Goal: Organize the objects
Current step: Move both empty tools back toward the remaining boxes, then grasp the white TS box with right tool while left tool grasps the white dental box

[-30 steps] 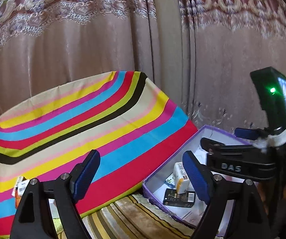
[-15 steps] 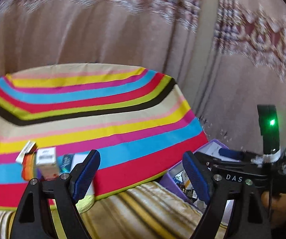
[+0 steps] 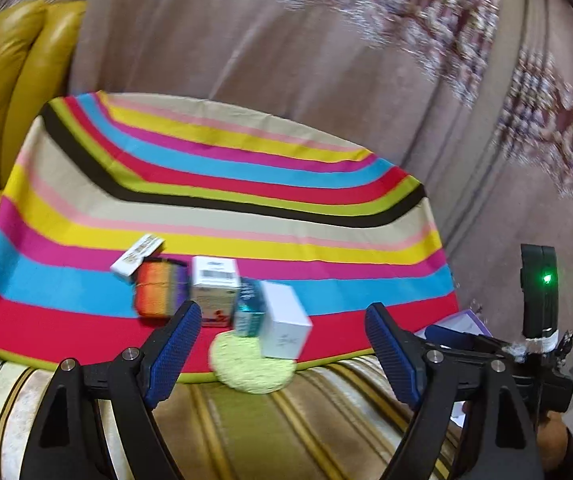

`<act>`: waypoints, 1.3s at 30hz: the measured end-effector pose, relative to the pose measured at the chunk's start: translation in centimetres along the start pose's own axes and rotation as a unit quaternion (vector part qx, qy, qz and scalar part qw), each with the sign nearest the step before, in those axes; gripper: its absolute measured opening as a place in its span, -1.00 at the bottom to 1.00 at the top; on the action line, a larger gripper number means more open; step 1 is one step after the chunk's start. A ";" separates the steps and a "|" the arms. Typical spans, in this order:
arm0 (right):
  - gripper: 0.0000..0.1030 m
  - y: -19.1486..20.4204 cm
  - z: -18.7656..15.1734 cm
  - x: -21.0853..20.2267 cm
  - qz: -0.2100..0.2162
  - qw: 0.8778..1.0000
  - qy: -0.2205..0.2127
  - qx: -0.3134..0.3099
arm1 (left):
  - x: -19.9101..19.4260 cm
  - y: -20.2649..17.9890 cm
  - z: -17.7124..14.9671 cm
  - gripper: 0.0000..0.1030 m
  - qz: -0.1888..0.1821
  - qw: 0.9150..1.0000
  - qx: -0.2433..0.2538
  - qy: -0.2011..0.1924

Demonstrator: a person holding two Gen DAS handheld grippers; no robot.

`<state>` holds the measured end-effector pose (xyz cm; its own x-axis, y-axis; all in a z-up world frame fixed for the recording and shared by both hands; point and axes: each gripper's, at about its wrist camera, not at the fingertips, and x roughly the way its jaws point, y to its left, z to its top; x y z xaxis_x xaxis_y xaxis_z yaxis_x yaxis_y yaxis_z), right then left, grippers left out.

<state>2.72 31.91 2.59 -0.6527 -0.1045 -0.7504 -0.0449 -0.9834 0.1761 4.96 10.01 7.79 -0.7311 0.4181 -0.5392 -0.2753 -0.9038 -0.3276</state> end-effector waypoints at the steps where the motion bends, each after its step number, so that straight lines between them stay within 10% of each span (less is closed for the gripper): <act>1: 0.72 0.7 0.1 0.6 0.002 1.000 0.009 -0.004 | -0.1 0.4 0.0 0.65 0.003 1.000 -0.004 -0.001; 18: 0.72 9.0 1.6 7.6 0.002 0.993 0.075 -0.093 | -0.2 7.4 -0.1 0.65 0.017 0.996 -0.088 0.002; 39: 0.74 2.0 2.3 8.5 -0.102 0.990 0.089 -0.051 | 1.0 8.7 0.0 0.65 0.011 0.994 -0.106 0.018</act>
<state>-4.68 29.36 -1.97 -0.4946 0.0820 -0.8652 -0.0800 -0.9956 -0.0486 1.78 2.57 4.39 -0.7113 0.4050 -0.5746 -0.1192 -0.8750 -0.4692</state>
